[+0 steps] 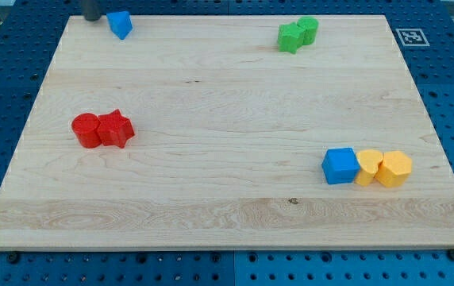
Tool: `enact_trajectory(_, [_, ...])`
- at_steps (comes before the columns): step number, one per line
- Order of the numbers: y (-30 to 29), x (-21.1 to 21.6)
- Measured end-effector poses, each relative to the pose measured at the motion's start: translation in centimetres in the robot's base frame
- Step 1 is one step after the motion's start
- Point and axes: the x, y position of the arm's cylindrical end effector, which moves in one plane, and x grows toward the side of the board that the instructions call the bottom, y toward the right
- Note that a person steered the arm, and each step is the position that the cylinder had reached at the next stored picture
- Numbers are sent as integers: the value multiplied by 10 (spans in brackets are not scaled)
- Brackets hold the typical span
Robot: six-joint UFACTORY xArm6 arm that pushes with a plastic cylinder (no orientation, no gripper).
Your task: Slide the blue triangle slightly right
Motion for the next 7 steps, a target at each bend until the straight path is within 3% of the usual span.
enact_trajectory(3, [47,61])
enact_trajectory(5, [-32,0])
enact_trajectory(7, [51,20])
